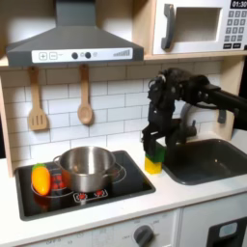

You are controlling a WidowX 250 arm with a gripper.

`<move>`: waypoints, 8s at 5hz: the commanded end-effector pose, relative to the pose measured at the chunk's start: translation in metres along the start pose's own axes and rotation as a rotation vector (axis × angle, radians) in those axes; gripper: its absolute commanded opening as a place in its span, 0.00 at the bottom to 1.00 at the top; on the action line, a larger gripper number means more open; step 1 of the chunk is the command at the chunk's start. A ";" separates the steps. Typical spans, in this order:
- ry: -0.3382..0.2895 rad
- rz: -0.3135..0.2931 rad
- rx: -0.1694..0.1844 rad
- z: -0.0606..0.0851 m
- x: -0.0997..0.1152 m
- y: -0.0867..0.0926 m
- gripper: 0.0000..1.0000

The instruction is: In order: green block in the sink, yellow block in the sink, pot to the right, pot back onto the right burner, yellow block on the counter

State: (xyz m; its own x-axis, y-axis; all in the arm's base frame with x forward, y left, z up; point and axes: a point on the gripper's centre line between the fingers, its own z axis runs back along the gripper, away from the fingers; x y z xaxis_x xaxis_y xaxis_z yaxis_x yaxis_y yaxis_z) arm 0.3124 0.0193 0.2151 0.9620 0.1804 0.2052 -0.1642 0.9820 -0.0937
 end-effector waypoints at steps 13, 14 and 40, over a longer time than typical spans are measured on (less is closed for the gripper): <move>0.056 0.020 0.041 -0.035 0.020 -0.016 0.00; 0.057 0.010 0.034 -0.036 0.018 -0.020 0.00; 0.082 0.042 0.045 -0.055 0.028 -0.020 1.00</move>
State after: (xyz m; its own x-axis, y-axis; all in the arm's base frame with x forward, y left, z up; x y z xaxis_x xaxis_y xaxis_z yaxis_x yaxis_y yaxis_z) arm 0.3539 0.0027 0.1675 0.9679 0.2236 0.1147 -0.2182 0.9742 -0.0584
